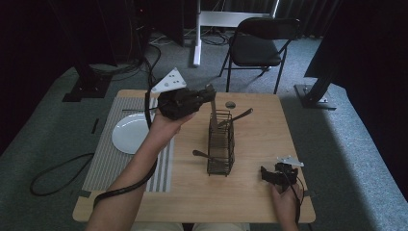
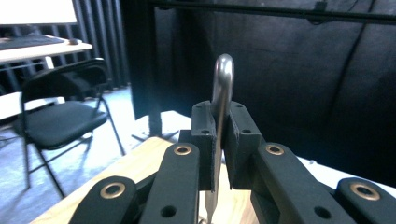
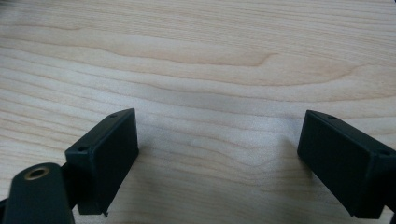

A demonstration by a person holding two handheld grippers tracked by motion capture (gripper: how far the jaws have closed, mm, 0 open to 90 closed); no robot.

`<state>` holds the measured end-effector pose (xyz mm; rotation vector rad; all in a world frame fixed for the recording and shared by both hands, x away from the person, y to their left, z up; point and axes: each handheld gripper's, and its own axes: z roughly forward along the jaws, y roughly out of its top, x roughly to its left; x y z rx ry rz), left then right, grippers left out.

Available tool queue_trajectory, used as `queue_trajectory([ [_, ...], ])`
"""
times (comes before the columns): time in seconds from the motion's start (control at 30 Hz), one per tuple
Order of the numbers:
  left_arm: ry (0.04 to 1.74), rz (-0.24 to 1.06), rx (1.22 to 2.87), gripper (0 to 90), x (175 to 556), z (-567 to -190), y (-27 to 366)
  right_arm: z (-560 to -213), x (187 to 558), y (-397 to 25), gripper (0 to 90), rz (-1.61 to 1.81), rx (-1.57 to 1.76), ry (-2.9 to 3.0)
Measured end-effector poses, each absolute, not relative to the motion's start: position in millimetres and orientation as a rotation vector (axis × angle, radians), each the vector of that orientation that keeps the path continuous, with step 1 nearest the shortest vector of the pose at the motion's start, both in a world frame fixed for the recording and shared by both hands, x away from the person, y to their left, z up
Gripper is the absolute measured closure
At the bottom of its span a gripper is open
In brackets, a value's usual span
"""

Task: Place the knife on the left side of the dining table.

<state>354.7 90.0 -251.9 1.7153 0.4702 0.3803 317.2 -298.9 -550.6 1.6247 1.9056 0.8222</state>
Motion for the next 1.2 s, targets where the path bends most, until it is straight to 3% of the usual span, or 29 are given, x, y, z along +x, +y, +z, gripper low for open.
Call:
queue_trajectory([
  [0.47,0.607,0.443,1.678,84.1,336.8,-265.9,158.6,-550.6,317.2,-298.9,11.4,0.822,1.625,1.905],
  [0.97,0.820,0.510,1.654,84.0,319.3,-339.9,207.7,-550.6,317.3,-298.8,11.4,0.823,1.625,1.904],
  [1.2,0.951,0.480,1.578,84.0,307.9,-374.1,225.1,-550.6,317.2,-298.8,11.4,0.823,1.626,1.905],
])
